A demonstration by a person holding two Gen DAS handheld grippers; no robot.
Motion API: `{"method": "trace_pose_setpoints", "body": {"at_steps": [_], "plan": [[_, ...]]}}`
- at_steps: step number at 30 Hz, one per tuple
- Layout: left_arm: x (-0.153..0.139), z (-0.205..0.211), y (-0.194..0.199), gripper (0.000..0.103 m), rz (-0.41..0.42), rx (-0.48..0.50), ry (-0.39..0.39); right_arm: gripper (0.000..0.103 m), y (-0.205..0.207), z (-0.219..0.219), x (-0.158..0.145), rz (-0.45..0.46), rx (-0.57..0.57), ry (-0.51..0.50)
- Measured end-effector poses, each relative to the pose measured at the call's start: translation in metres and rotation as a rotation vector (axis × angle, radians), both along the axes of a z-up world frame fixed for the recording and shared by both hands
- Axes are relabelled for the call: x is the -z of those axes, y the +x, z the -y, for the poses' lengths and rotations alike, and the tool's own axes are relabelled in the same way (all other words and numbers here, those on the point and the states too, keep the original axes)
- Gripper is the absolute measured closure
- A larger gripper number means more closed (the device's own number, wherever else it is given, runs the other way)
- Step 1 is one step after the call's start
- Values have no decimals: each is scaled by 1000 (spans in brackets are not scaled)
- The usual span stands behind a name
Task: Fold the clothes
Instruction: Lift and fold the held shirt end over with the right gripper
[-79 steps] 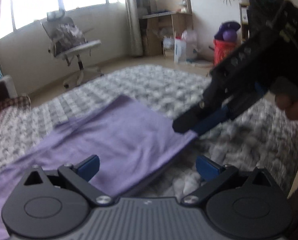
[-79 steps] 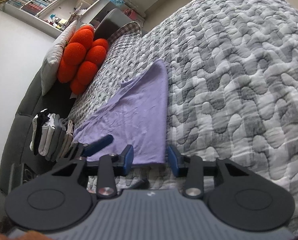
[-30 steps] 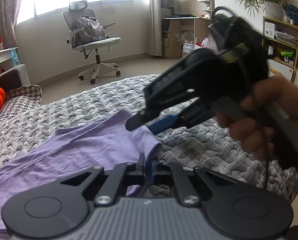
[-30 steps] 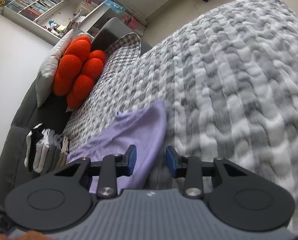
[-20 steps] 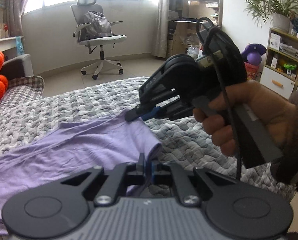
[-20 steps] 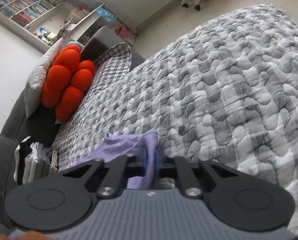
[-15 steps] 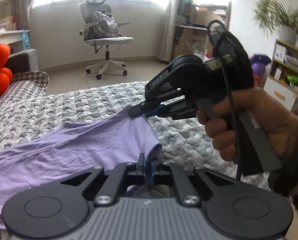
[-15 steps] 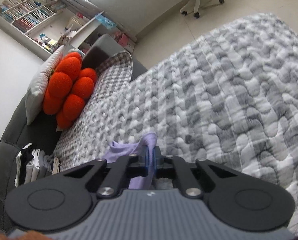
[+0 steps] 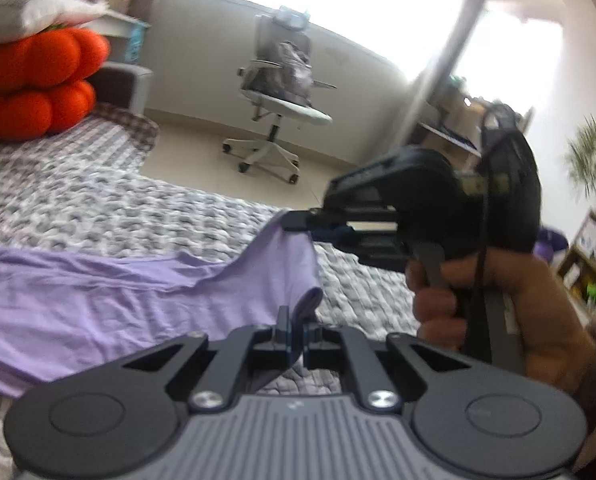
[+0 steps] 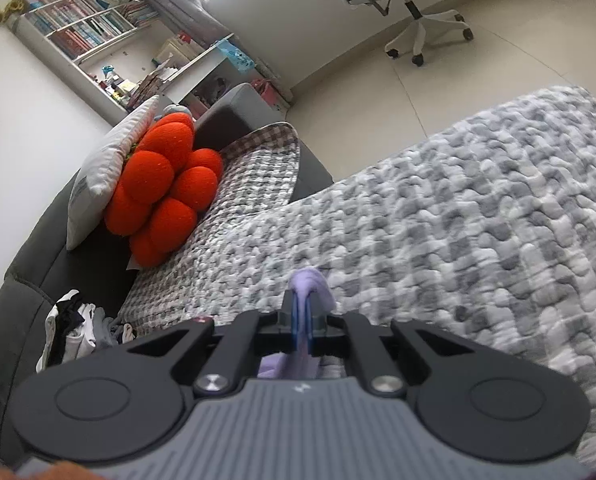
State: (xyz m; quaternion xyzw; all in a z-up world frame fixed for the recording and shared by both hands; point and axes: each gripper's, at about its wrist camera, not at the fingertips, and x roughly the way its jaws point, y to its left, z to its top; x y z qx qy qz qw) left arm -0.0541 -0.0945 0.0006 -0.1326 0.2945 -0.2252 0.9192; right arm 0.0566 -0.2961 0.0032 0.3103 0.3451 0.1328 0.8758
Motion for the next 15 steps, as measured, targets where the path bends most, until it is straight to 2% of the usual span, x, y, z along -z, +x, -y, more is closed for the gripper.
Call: {"method": "trace_pose_setpoints", "body": {"at_steps": [4,15], "plan": [[-5,-16,3,99,-20,-47,-40,97,3,-15,-8,12,-4,-9],[-14,-60,2,99,-41,-136,-72,97,9,-67,-26,59,-48,-43]]}}
